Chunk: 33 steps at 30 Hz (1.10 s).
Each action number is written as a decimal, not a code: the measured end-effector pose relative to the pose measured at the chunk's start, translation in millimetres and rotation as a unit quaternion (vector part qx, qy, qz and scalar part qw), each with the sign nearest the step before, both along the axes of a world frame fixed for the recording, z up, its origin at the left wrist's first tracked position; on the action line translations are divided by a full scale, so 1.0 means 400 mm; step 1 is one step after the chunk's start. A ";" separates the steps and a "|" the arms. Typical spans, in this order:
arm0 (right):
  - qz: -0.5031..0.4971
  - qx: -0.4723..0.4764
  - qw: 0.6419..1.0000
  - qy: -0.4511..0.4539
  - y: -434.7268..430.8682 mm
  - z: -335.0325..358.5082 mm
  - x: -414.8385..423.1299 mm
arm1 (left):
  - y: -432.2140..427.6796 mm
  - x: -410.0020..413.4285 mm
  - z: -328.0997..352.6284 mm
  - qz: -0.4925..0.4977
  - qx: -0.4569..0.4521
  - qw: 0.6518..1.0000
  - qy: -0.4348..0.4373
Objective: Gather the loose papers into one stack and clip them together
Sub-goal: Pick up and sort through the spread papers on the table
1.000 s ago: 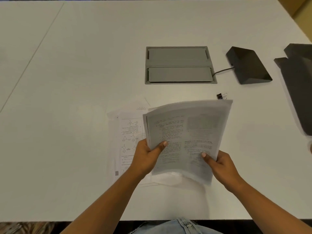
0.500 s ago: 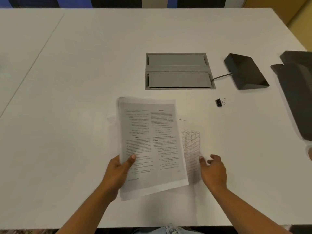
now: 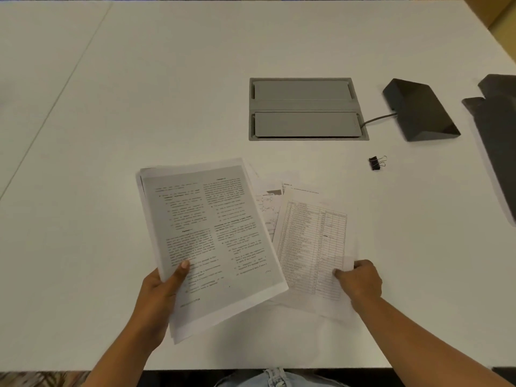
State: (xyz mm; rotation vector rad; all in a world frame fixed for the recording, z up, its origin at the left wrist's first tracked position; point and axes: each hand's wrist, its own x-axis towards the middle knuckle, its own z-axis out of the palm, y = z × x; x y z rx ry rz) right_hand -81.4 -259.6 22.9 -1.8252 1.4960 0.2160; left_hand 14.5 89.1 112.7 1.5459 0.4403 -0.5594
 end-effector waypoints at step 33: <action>0.178 0.018 0.984 -0.026 0.216 -0.017 0.169 | 0.083 0.001 0.008 0.058 -0.019 0.998 0.000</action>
